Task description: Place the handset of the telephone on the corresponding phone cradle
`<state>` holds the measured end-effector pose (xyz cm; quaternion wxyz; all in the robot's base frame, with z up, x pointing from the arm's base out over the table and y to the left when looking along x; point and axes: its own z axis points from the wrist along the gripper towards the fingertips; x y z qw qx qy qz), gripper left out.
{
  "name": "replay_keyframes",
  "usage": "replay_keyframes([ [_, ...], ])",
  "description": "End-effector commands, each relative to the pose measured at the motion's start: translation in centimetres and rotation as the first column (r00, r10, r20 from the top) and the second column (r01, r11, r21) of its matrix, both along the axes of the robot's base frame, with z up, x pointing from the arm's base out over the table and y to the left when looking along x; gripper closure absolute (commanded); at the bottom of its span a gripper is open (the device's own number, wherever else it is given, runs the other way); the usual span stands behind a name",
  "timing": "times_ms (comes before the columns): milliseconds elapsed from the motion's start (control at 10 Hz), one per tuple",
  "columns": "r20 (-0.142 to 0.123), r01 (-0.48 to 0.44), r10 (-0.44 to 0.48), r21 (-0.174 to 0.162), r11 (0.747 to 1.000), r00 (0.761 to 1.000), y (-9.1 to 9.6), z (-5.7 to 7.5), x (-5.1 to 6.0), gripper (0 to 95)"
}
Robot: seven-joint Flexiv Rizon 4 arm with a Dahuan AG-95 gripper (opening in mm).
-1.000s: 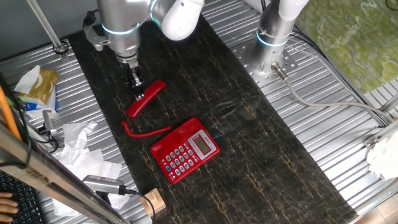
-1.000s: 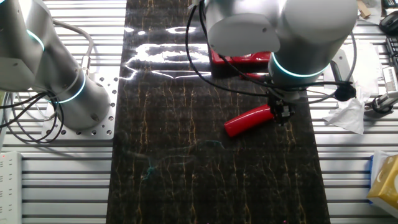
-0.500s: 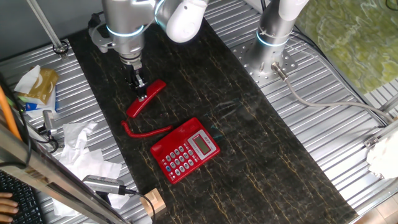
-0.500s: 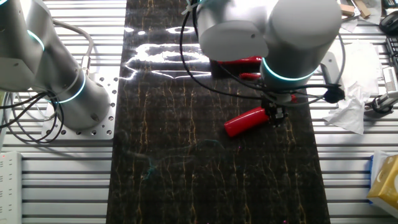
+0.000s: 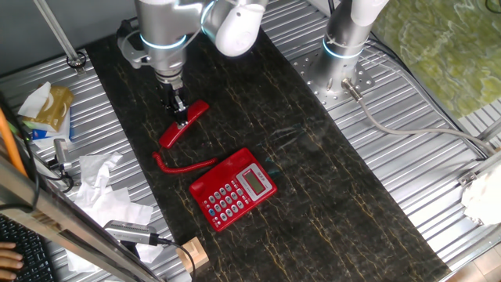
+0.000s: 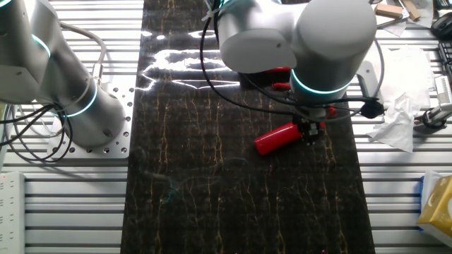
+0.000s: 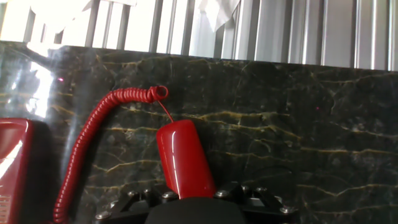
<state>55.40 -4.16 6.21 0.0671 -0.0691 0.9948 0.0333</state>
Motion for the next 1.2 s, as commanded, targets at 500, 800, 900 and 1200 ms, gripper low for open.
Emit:
replay_keyframes([
  [500, 0.011, -0.006, 0.006, -0.002, 1.0, 1.0, 0.2, -1.1, -0.2, 38.0],
  [800, 0.024, -0.025, 0.025, -0.002, 1.0, 0.999, -0.1, -1.7, -0.5, 38.0],
  [900, 0.021, -0.029, 0.029, 0.001, 1.0, 0.999, -0.3, -1.7, -0.8, 38.0],
  [1200, 0.021, -0.022, 0.022, -0.002, 1.0, 1.0, -0.2, -1.9, -1.7, 38.0],
])
